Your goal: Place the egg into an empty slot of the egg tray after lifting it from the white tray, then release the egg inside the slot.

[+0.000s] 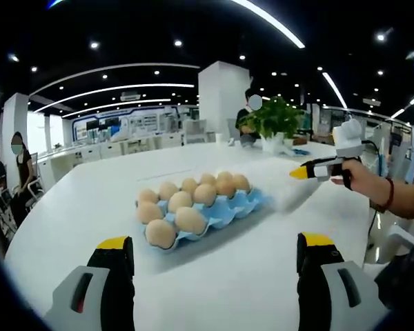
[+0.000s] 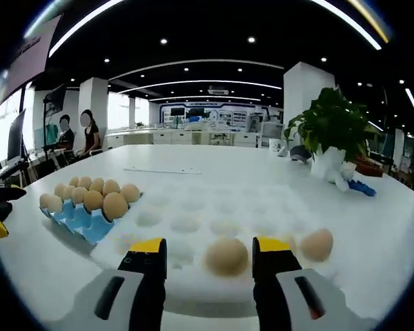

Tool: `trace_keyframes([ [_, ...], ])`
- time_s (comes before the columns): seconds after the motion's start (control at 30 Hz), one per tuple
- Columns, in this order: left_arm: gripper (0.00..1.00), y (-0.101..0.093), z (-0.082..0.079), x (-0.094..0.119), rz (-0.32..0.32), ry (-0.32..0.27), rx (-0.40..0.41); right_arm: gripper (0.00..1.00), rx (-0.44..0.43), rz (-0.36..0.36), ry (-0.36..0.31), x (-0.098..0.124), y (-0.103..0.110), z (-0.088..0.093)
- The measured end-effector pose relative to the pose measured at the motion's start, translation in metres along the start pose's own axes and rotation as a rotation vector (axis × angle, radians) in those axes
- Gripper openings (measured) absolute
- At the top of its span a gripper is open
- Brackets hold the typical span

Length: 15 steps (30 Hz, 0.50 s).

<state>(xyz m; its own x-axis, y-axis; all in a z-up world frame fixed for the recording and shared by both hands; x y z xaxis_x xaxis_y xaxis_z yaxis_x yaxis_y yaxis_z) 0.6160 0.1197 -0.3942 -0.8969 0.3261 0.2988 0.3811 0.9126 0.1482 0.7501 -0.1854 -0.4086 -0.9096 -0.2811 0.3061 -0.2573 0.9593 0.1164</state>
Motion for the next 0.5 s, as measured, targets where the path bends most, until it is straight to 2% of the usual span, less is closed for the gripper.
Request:
trace_keyframes([
  [0.27,1.0,0.001,-0.002,0.005,-0.008,0.0,-0.019,0.45,-0.037,0.026,0.021,-0.005,-0.012,0.013],
  [0.5,1.0,0.002,-0.004,0.005,-0.011,0.002,-0.032,0.4,-0.038,0.043,0.006,-0.007,-0.012,0.013],
])
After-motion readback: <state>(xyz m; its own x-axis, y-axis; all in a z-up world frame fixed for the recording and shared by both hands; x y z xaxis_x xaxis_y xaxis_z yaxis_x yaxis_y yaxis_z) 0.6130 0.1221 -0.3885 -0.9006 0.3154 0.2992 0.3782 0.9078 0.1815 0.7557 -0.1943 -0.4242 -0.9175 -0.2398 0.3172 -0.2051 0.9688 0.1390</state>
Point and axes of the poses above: the point that each gripper's makers call its tool centre point, and the gripper's own axes: x roughly backward along the fingers, y roughly to its left, z roughly out of its underside, the point moved 2 cm from there along x, roughly backward along the fingers, and after that the axes turned 9 degrees about -x, right-handed, at the moved point
